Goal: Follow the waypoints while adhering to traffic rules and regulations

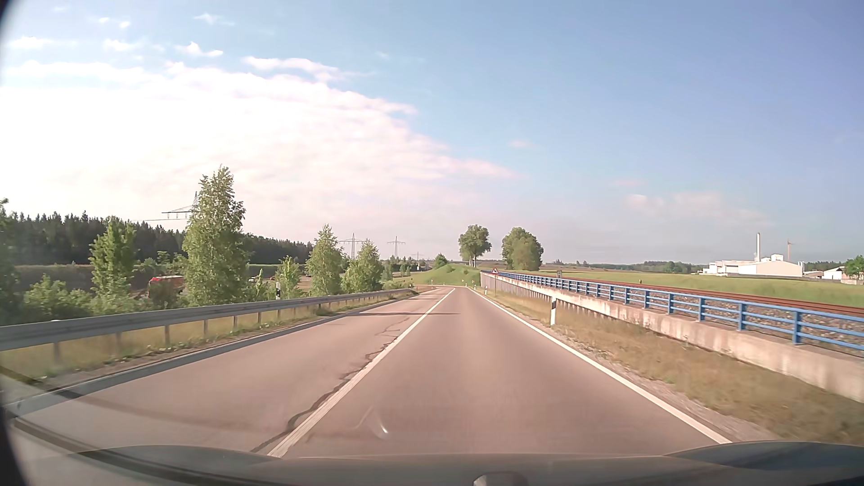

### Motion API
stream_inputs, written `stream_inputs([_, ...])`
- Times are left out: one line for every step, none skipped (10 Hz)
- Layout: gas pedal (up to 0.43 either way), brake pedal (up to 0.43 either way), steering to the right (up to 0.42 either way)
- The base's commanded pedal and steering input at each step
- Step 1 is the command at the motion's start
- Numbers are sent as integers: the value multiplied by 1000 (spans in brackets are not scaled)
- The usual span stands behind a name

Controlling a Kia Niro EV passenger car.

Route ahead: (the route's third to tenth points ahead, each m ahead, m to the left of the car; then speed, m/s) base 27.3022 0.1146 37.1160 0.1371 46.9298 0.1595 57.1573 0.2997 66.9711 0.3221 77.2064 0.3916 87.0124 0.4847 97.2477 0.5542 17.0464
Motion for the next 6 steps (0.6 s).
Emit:
stream_inputs([339, 0, 1])
stream_inputs([339, 0, 0])
stream_inputs([331, 0, 0])
stream_inputs([331, 0, 0])
stream_inputs([331, 0, 0])
stream_inputs([331, 0, 0])
